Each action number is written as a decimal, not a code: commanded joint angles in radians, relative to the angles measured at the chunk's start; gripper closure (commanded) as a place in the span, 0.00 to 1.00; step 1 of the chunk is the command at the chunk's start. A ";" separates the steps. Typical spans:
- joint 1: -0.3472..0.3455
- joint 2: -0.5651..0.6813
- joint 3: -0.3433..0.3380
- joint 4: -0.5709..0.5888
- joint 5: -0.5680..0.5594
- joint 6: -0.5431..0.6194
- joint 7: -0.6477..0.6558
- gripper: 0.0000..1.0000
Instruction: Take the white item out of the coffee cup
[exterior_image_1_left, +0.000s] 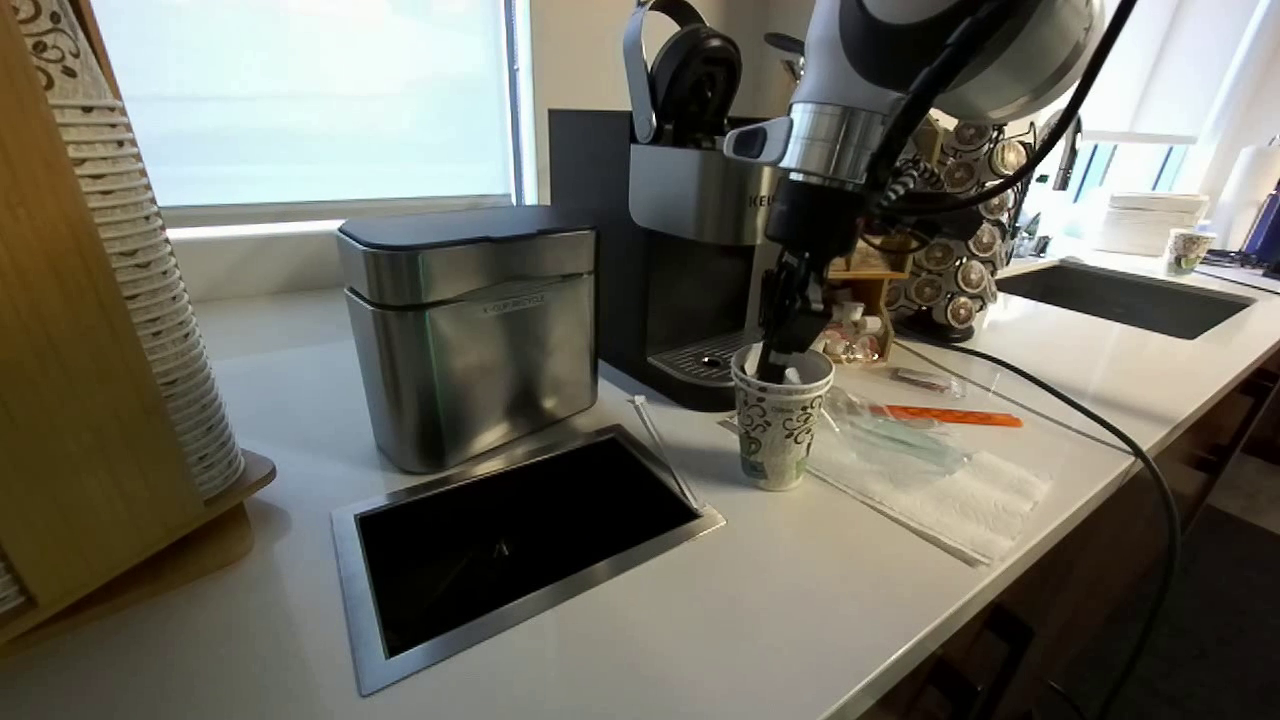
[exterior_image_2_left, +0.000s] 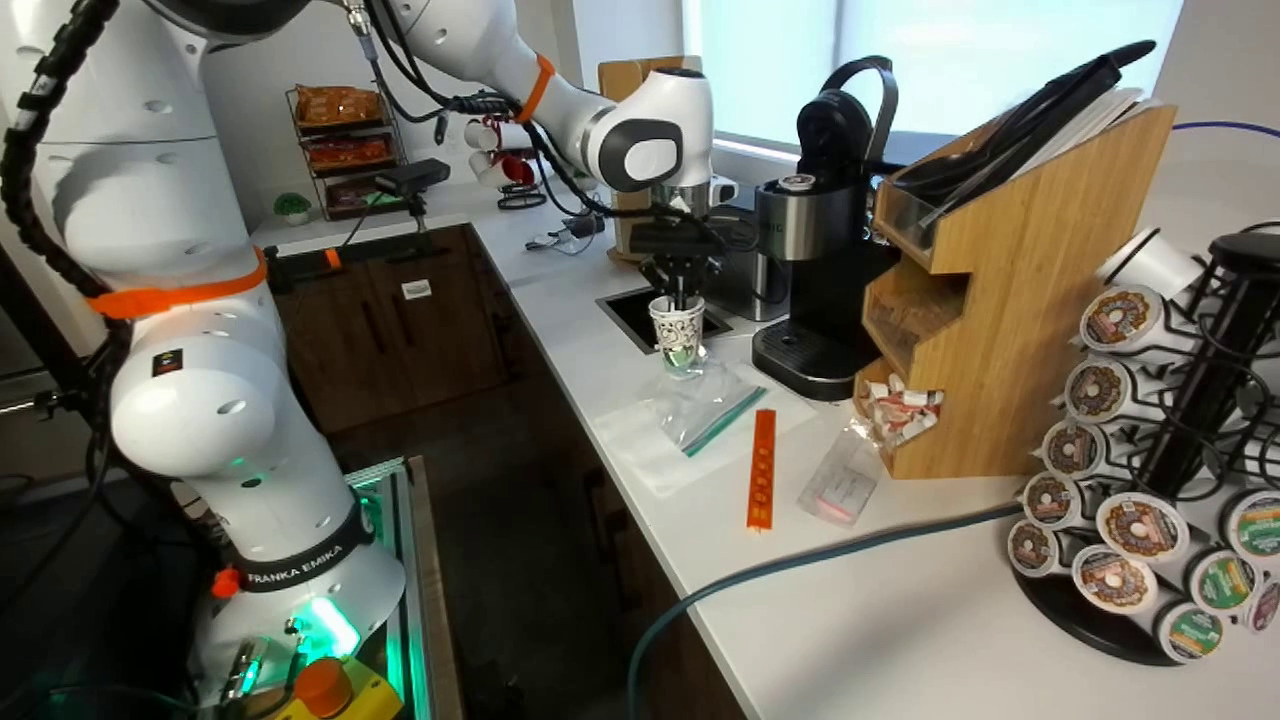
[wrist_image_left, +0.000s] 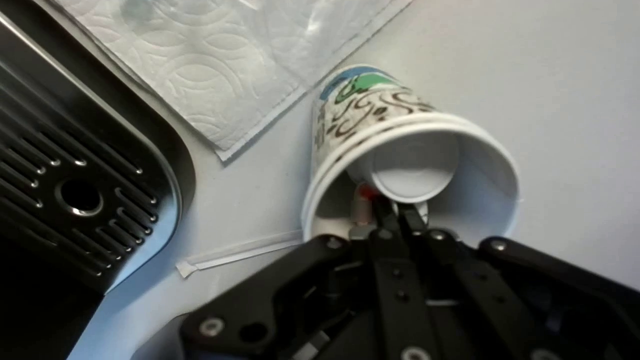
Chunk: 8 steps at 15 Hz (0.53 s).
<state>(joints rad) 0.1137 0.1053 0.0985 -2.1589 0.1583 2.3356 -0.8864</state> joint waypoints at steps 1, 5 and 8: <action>-0.008 -0.022 0.017 -0.003 -0.021 0.000 0.036 0.99; -0.005 -0.083 0.022 -0.023 -0.007 -0.012 0.053 0.99; -0.003 -0.121 0.020 -0.035 0.003 -0.008 0.065 0.99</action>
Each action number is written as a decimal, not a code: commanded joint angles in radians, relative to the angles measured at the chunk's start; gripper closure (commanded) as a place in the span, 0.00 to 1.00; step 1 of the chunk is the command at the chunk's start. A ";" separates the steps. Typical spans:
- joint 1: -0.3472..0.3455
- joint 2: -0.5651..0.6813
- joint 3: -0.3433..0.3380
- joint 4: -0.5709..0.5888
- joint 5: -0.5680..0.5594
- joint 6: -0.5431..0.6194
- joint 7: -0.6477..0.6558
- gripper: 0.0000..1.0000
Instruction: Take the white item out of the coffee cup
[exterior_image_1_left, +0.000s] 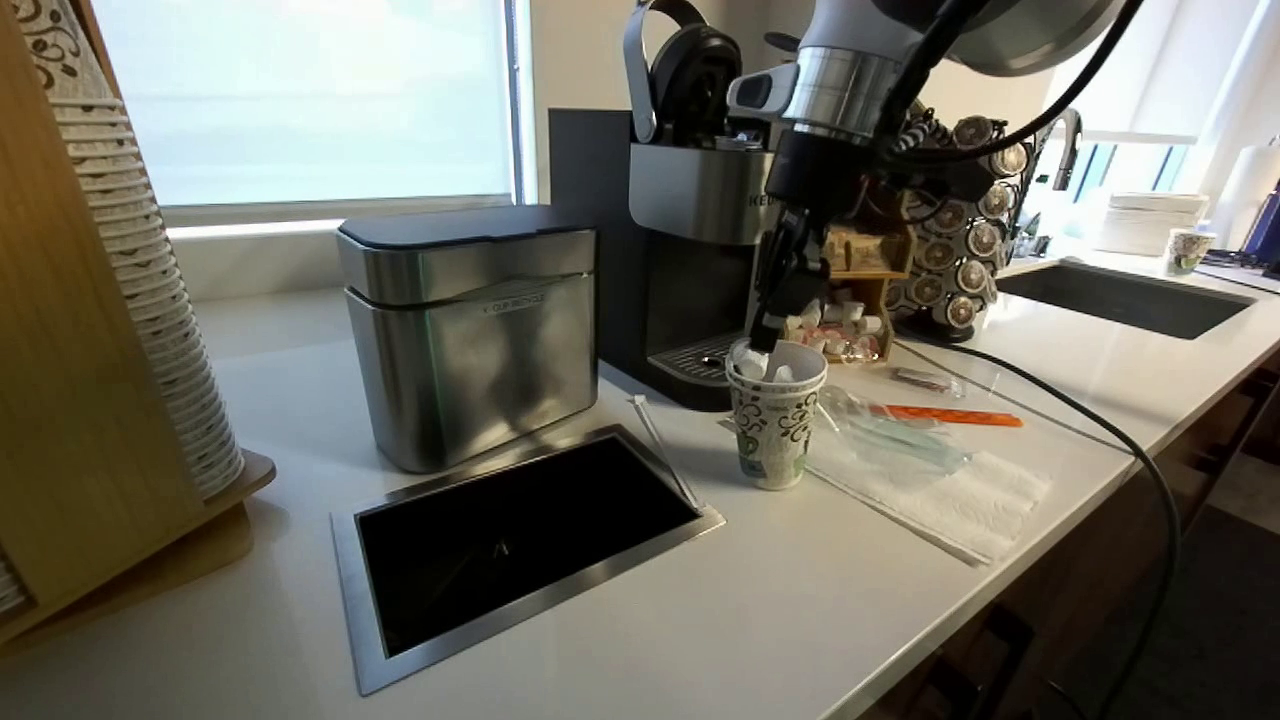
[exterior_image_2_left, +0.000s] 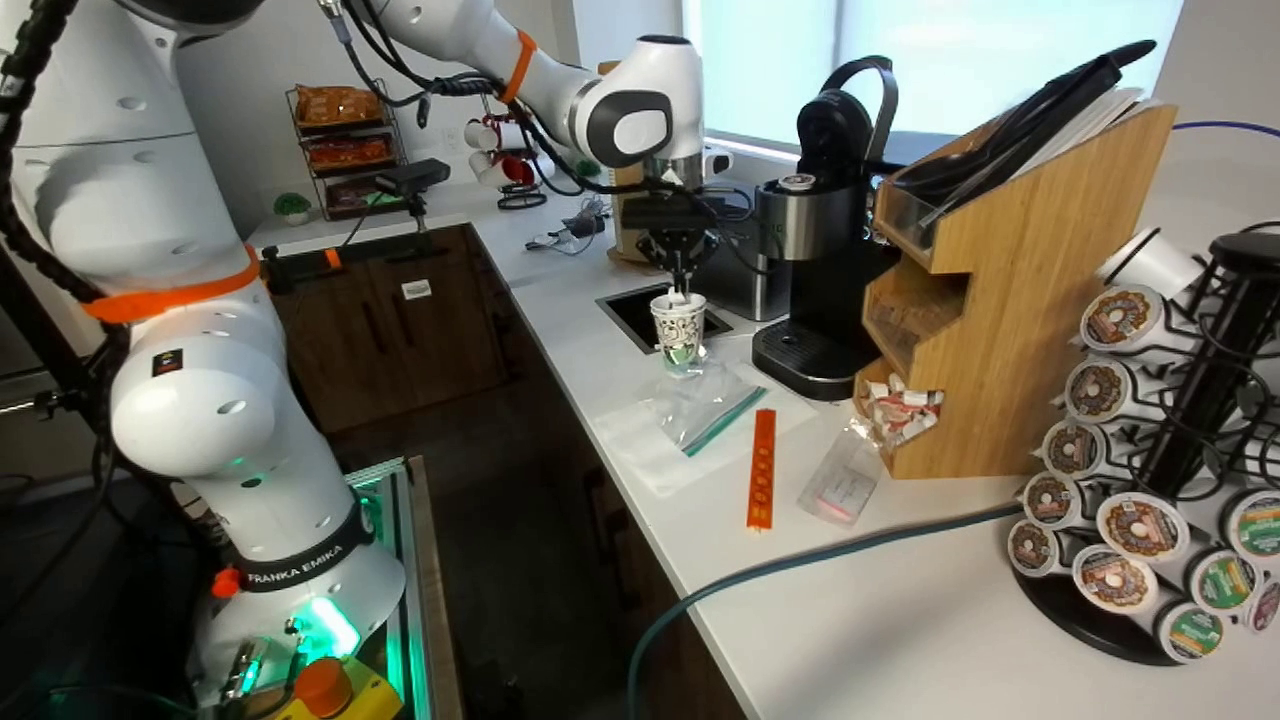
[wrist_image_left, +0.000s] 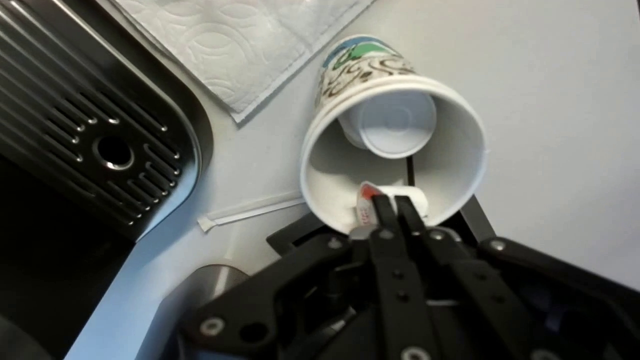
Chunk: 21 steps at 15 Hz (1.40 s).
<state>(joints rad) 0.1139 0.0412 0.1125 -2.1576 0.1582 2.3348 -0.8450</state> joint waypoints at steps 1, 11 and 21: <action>-0.002 -0.070 0.005 -0.040 0.003 -0.009 0.027 0.99; -0.086 -0.340 -0.107 -0.274 -0.184 0.073 0.341 0.99; -0.293 -0.147 -0.250 -0.387 -0.356 0.277 0.677 0.99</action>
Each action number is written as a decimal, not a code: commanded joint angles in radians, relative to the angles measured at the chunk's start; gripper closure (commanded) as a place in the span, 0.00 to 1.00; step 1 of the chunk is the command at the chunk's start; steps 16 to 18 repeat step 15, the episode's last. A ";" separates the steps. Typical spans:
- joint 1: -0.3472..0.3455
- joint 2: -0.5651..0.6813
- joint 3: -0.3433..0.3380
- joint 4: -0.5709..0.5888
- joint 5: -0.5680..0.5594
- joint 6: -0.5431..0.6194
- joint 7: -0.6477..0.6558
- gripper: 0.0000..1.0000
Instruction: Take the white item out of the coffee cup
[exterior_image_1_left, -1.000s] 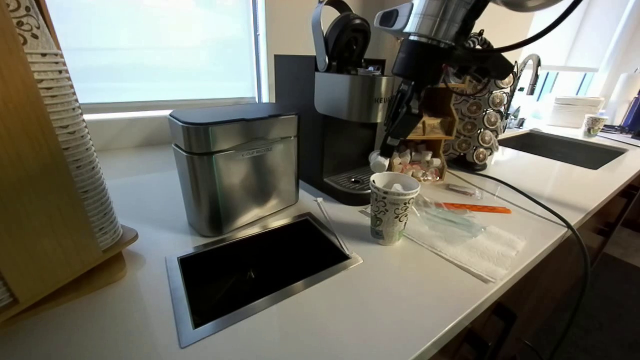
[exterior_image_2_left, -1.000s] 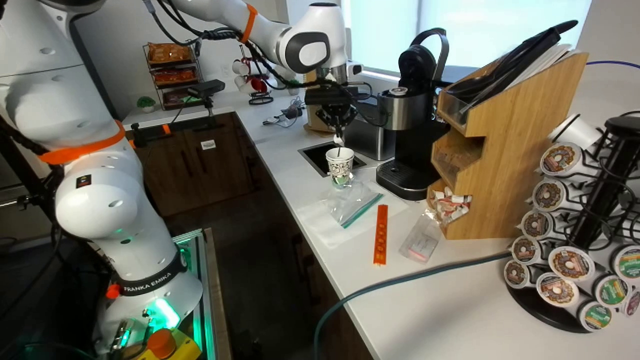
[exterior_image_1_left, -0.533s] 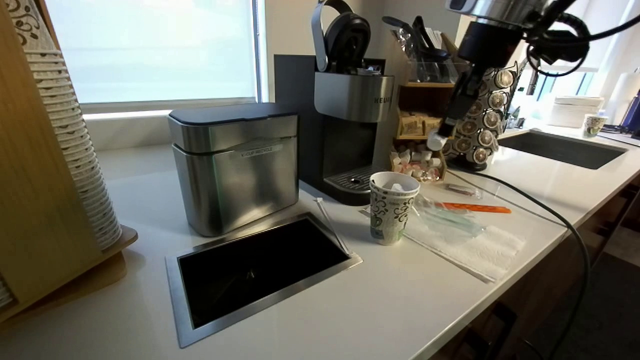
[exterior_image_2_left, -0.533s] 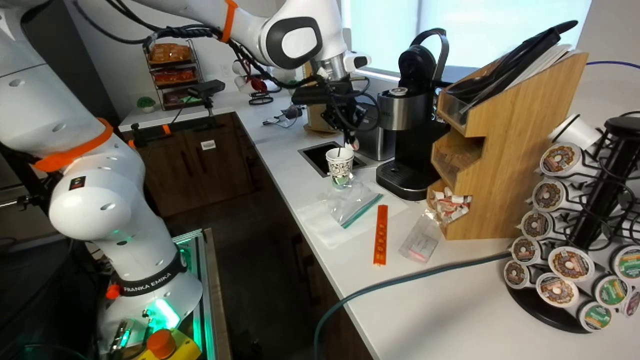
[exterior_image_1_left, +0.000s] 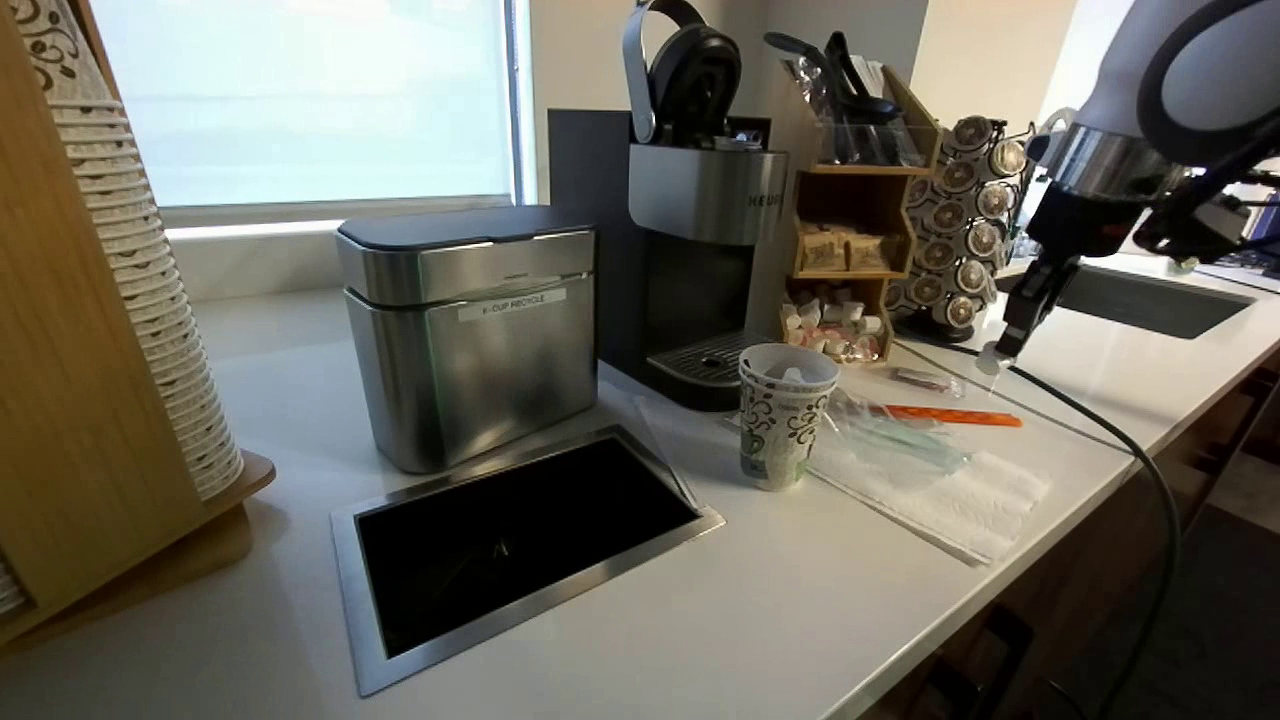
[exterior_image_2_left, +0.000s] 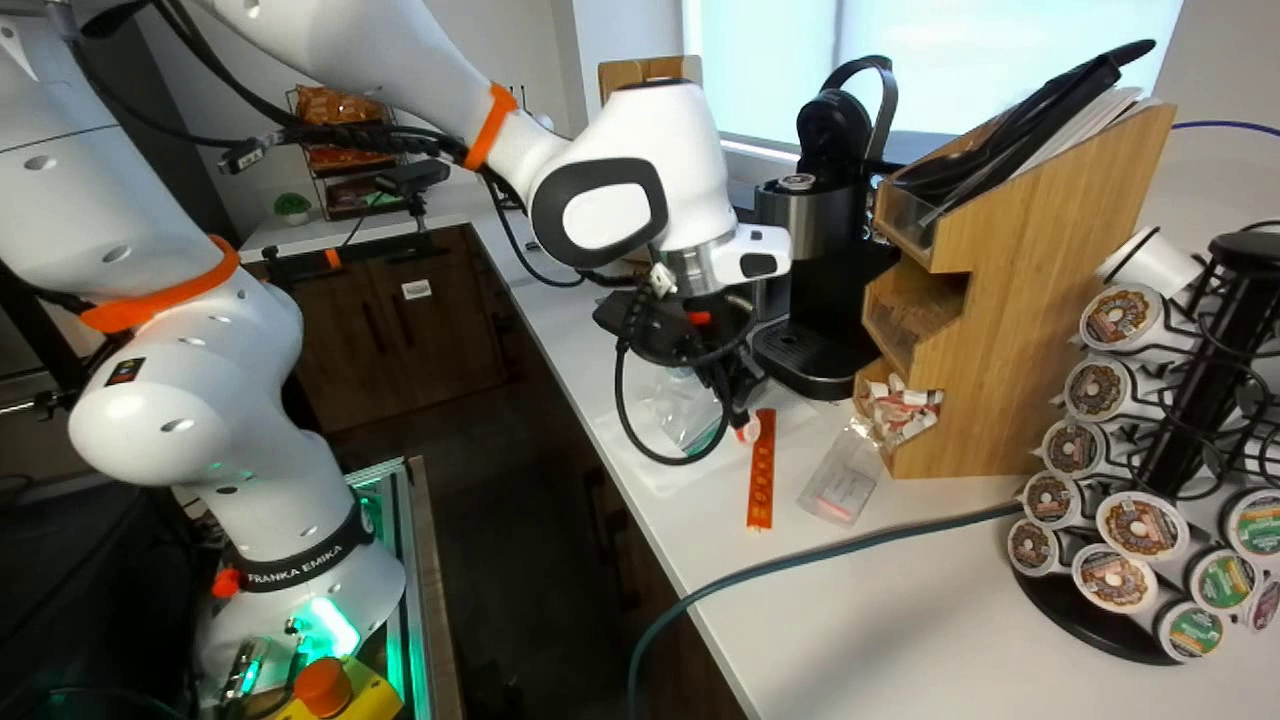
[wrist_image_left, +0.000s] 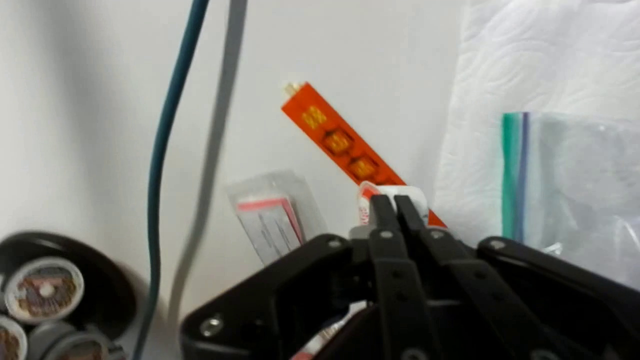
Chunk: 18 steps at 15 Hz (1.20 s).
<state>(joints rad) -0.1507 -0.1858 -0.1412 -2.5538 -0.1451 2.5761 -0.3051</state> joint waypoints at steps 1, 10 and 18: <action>-0.028 0.105 0.002 0.019 -0.050 0.038 0.156 0.99; 0.031 0.064 0.051 0.019 -0.080 -0.008 0.246 0.25; 0.060 0.027 0.109 0.036 -0.142 0.013 0.272 0.00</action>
